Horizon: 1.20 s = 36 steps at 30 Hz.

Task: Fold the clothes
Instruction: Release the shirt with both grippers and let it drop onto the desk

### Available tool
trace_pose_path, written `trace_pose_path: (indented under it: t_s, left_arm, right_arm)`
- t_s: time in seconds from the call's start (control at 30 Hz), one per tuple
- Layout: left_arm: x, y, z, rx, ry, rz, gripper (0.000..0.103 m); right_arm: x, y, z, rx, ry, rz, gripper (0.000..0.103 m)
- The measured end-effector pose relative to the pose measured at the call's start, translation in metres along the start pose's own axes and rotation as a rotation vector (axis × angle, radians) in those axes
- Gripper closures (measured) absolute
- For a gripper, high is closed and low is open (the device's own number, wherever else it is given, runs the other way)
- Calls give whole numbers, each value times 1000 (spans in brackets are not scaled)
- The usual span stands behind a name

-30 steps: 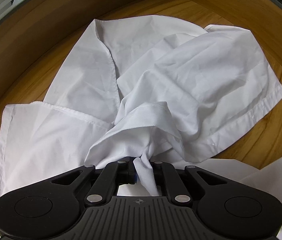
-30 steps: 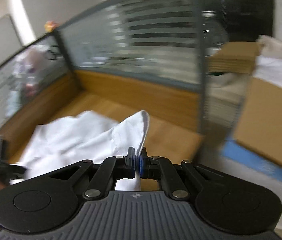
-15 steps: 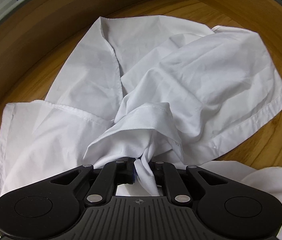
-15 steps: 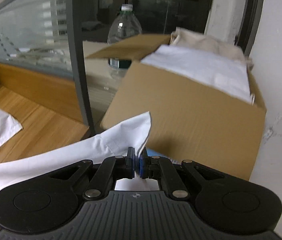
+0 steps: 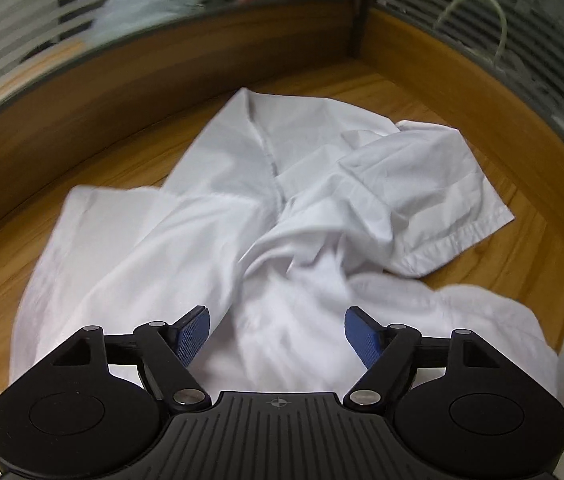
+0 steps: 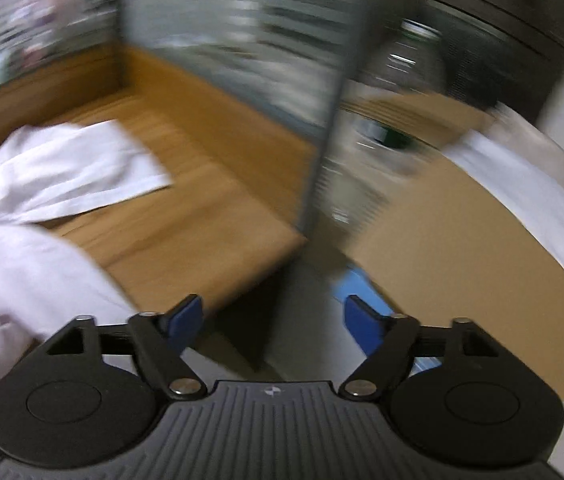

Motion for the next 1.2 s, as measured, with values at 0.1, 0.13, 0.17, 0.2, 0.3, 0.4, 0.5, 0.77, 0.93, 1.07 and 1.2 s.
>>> trace_pose_path:
  t_s: [0.1,0.13,0.17,0.2,0.3,0.4,0.5,0.77,0.93,1.07,1.2]
  left_arm:
    - [-27,-19,10,13,-33,-1,26]
    - [-36,-23,12,19,-47,2,26]
    - [-46,-28,13,25,-61,4,26]
    - [-55,-31,14,35,-72,5,26]
    - [-85,-40,18,58,-127,14,26]
    - [-113,-43,22,74,-215,37,26]
    - [-142,-44,23,95,-322,62,26]
    - [-202,-55,8,186,-559,82,26]
    - [-229,-62,-6,254,-707,80,26]
    - [-248,-64,-14,301,-822,87,25]
    - [-260,-64,-17,372,-901,95,21]
  right_arm:
    - [22,13,24,105,-152,6,13]
    - [29,17,33,134,-200,9,12]
    - [37,23,41,162,-245,13,9]
    - [43,27,50,189,-288,14,8]
    - [63,37,80,267,-398,18,7]
    - [83,49,105,343,-494,32,7]
    - [98,60,131,403,-586,42,7]
    - [134,88,206,532,-855,40,7]
    - [155,105,260,585,-1012,2,7]
    - [174,114,305,630,-1103,-41,7]
    - [191,118,352,686,-1161,-58,7]
Point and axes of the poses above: each gripper's, at about its wrist camera, not at the fingertips, and y roughly the way its jaws point, z to its left, x to its top, the point moved 1 cm from there along y, roughly the way its jaws point, and after that the axes turned 7 degrees about z, right-handed, at the moved point
